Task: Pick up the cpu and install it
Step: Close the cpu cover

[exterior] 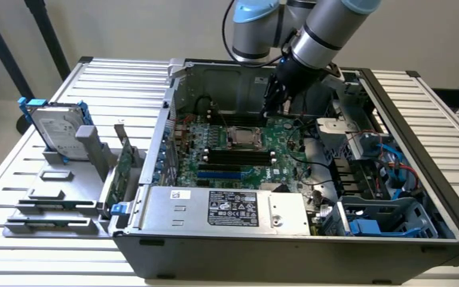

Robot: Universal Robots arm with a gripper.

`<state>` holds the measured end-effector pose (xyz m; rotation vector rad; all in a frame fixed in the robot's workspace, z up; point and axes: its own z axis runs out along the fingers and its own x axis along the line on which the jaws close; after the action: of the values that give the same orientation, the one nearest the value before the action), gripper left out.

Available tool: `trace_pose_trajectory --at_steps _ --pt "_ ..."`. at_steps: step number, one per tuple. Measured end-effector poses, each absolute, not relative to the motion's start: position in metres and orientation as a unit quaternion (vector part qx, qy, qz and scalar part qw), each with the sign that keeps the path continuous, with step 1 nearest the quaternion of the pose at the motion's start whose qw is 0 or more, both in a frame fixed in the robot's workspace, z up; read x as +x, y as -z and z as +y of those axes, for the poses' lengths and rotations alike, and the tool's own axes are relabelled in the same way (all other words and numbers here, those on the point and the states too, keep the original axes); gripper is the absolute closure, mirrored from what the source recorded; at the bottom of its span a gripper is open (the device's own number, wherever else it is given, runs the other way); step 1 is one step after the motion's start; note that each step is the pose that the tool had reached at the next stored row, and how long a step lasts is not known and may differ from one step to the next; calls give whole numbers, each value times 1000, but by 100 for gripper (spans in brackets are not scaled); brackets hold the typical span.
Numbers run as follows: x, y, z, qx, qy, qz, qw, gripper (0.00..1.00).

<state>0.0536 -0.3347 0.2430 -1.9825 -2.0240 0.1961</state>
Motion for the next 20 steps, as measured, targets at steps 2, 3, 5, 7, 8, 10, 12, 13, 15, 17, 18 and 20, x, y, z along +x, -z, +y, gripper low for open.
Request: trace_pose_trajectory --at_steps 2,3,5,7,8,10,12,13,15,17,18,20 --pt "49 -243 -335 -689 -68 -705 153 89" --pt "47 -242 -335 -688 -68 -706 154 89" --pt "43 -242 -335 -687 -69 -706 156 89" --pt "39 -241 -335 -686 -69 -707 158 89" --pt "36 -241 -335 -685 -70 -707 159 89" --pt "29 -239 -335 -685 -69 -708 160 89" --pt "21 -237 -335 -684 -69 -708 160 89" --pt "17 -236 -335 -684 -69 -708 160 89" --pt "11 -233 -335 -684 -69 -708 160 89" --pt "7 -230 -336 -684 -69 -708 160 89" --pt "5 -228 -336 -684 -69 -708 161 89" --pt "0 -224 -336 -684 -69 -708 161 89"
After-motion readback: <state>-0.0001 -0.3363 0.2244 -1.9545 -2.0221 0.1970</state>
